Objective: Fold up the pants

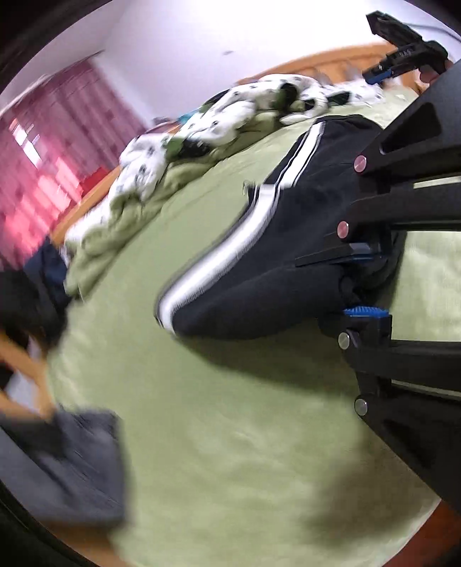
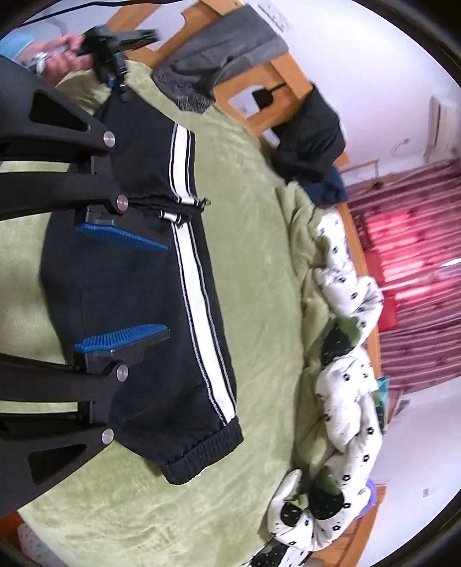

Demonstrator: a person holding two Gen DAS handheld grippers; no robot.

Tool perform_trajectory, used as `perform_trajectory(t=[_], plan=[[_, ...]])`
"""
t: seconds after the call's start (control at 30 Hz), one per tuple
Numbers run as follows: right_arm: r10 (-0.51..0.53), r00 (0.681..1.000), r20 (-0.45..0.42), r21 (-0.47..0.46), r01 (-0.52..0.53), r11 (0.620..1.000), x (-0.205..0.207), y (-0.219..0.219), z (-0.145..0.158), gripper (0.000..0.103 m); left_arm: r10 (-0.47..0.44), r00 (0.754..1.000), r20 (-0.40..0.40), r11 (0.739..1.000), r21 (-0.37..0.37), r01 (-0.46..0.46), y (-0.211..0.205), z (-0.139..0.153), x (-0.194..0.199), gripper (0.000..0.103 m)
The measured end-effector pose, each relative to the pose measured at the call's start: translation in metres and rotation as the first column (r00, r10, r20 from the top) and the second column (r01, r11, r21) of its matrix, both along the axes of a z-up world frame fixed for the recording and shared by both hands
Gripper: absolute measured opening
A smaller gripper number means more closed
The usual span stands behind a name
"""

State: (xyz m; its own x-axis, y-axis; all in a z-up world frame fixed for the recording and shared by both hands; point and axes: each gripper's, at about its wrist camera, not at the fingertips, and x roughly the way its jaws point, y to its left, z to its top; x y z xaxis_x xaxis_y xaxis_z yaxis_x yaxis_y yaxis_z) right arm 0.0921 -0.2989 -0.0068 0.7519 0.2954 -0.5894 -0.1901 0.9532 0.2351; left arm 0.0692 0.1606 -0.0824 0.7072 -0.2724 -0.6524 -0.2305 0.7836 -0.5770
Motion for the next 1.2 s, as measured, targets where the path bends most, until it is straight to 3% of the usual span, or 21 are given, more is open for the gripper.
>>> perform_trajectory(t=[0.07, 0.13, 0.2, 0.27, 0.33, 0.4, 0.47, 0.6, 0.87, 0.93, 1.07, 1.17, 1.2], plan=[[0.005, 1.0, -0.007, 0.026, -0.005, 1.0, -0.008, -0.011, -0.012, 0.048, -0.088, 0.996, 0.015, 0.994, 0.065, 0.087, -0.023, 0.031, 0.013, 0.016], [0.023, 0.998, -0.06, 0.03, -0.021, 0.999, -0.011, -0.025, -0.027, 0.048, -0.179, 0.984, 0.009, 0.968, 0.181, 0.175, -0.058, 0.061, 0.025, 0.016], [0.014, 0.995, -0.096, 0.0, -0.014, 1.0, -0.016, -0.04, -0.039, 0.048, -0.273, 0.962, -0.004, 0.916, 0.304, 0.261, -0.105, 0.082, 0.034, 0.016], [-0.013, 0.995, -0.097, -0.029, 0.01, 1.0, -0.022, -0.056, -0.045, 0.048, -0.35, 0.937, -0.017, 0.872, 0.359, 0.333, -0.147, 0.087, 0.037, 0.016], [-0.061, 0.996, -0.073, -0.043, 0.058, 0.997, -0.031, -0.075, -0.046, 0.048, -0.408, 0.913, -0.018, 0.857, 0.337, 0.39, -0.184, 0.08, 0.038, 0.016], [-0.063, 0.995, -0.077, -0.008, 0.063, 0.998, -0.035, -0.09, -0.048, 0.048, -0.463, 0.886, -0.025, 0.856, 0.245, 0.455, -0.213, 0.057, 0.043, 0.016], [-0.062, 0.994, -0.094, 0.058, 0.067, 0.996, -0.037, -0.101, -0.05, 0.048, -0.481, 0.874, -0.067, 0.857, 0.176, 0.485, -0.234, 0.03, 0.05, 0.015], [-0.062, 0.992, -0.114, 0.126, 0.077, 0.989, -0.037, -0.109, -0.052, 0.048, -0.473, 0.872, -0.13, 0.847, 0.208, 0.49, -0.259, -0.008, 0.05, 0.015], [-0.034, 0.991, -0.132, 0.048, 0.04, 0.998, -0.031, -0.081, -0.056, 0.048, -0.432, 0.895, -0.113, 0.861, 0.245, 0.446, -0.256, -0.006, 0.035, 0.016], [-0.027, 0.99, -0.137, 0.02, 0.03, 0.999, -0.027, -0.071, -0.057, 0.048, -0.439, 0.891, -0.116, 0.864, 0.217, 0.454, -0.251, -0.007, 0.036, 0.019], [-0.019, 0.989, -0.149, -0.008, 0.018, 1.0, -0.019, -0.053, -0.059, 0.048, -0.484, 0.869, -0.103, 0.865, 0.093, 0.493, -0.23, -0.008, 0.029, 0.025], [-0.014, 0.988, -0.157, -0.026, 0.01, 1.0, -0.01, -0.038, -0.06, 0.048, -0.481, 0.874, -0.071, 0.874, 0.039, 0.484, -0.212, -0.003, 0.022, 0.026], [-0.011, 0.987, -0.159, -0.036, 0.006, 0.999, -0.008, -0.032, -0.061, 0.048, -0.457, 0.887, -0.069, 0.885, 0.062, 0.461, -0.204, 0.001, 0.019, 0.032]])
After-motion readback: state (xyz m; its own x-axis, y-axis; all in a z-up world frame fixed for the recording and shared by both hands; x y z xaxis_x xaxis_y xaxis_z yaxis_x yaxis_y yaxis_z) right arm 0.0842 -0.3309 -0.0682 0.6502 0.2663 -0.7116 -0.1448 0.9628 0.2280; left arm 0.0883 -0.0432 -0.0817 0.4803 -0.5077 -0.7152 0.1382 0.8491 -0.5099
